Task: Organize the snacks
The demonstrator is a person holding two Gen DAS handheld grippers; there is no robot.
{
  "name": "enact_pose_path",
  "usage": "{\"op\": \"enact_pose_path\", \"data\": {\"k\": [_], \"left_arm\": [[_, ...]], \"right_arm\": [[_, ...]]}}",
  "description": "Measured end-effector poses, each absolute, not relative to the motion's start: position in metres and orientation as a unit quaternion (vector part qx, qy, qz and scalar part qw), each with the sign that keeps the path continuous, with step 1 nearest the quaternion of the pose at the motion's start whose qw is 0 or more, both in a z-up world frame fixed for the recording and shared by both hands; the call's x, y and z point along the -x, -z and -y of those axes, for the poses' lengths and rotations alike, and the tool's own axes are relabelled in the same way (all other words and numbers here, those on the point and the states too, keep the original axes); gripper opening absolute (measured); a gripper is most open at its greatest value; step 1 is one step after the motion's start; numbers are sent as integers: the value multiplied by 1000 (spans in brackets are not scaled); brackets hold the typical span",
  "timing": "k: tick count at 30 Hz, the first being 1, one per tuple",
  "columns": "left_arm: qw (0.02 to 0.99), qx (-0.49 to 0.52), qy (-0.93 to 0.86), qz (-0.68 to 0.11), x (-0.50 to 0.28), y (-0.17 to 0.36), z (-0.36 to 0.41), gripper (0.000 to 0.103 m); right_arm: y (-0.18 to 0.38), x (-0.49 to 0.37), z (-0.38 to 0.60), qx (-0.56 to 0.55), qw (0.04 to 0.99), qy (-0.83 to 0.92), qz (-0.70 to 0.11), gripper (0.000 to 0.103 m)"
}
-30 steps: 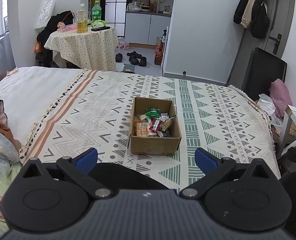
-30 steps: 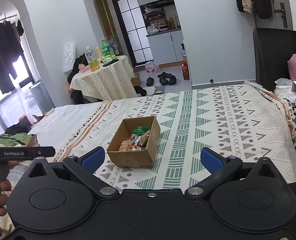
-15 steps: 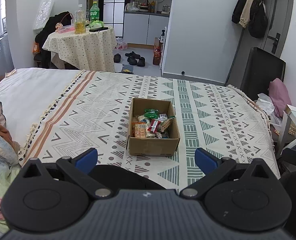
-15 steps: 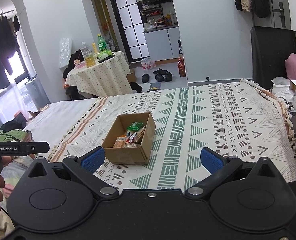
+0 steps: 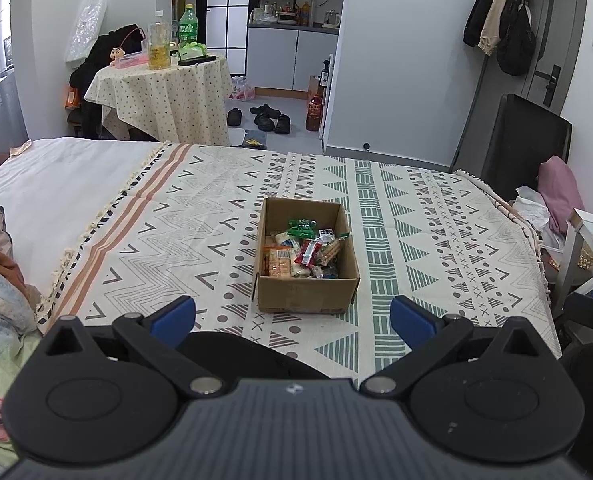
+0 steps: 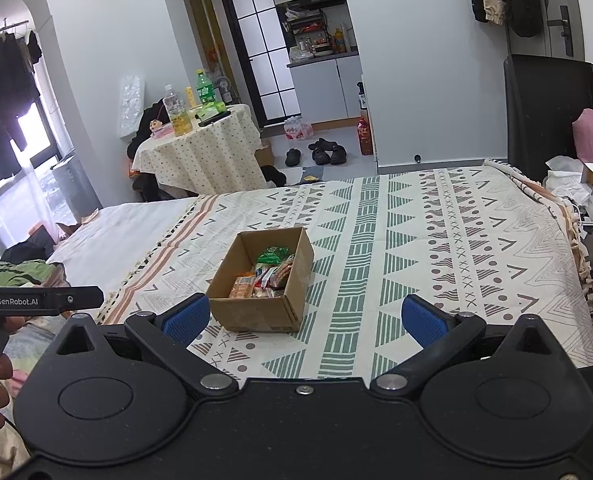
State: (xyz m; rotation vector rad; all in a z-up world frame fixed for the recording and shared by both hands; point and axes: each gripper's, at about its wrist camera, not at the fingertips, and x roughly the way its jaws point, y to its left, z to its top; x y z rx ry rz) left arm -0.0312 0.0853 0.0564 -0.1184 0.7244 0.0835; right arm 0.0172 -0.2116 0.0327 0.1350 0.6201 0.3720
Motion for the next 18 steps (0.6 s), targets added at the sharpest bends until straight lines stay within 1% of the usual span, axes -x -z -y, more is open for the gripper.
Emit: {"op": "enact_pose_path", "data": {"k": [18], "left_arm": [[932, 59, -43, -355, 32, -59, -87, 103]], "right_arm": [[-33, -19, 214, -68, 933, -181, -305, 103]]}}
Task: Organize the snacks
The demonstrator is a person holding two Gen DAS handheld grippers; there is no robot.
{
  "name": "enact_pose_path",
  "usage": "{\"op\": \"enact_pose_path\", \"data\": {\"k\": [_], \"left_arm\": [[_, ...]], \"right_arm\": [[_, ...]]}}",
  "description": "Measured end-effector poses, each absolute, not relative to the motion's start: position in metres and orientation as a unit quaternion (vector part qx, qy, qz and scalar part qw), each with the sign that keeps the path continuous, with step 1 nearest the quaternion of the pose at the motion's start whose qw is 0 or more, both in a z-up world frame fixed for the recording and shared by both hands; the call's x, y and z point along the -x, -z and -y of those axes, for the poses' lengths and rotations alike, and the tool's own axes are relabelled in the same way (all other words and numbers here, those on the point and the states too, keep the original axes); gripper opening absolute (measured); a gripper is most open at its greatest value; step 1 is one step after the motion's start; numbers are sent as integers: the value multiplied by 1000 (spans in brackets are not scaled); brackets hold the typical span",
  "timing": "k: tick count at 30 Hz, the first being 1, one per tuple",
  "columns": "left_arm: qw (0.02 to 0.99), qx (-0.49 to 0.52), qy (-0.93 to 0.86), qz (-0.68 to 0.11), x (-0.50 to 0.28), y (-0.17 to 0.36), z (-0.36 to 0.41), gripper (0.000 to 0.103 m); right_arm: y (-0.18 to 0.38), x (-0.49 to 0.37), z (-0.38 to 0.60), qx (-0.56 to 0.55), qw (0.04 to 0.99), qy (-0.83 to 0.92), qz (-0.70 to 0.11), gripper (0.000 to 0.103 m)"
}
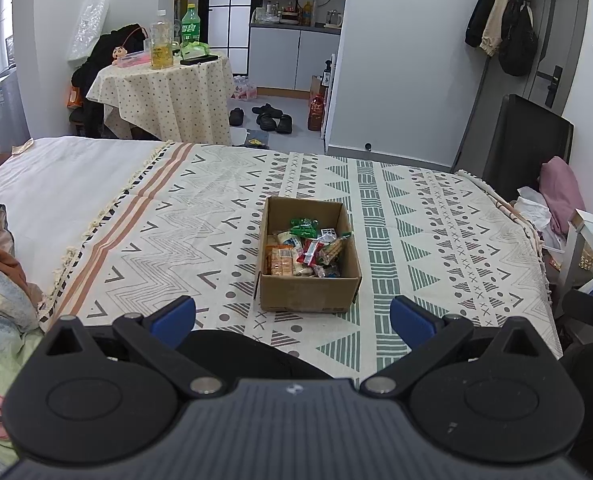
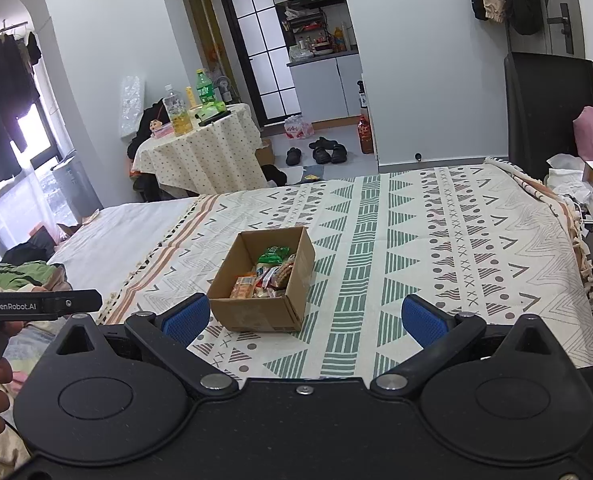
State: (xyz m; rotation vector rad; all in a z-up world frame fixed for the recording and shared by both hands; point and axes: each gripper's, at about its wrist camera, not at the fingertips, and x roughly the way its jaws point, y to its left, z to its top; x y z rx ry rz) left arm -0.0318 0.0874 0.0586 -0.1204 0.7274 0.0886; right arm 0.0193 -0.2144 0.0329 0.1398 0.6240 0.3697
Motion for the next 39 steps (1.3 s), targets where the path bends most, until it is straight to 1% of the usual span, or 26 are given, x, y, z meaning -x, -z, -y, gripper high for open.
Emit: {"op": "enact_pose_path", "data": {"k": [23, 39], "left_arm": [[937, 58, -32, -343, 34, -64, -81, 103], [936, 52, -24, -346, 32, -54, -75, 103]], "right_arm": [[-32, -21, 211, -63, 933, -177, -306, 103], [-22, -27, 202, -64, 928, -181, -320, 103]]}}
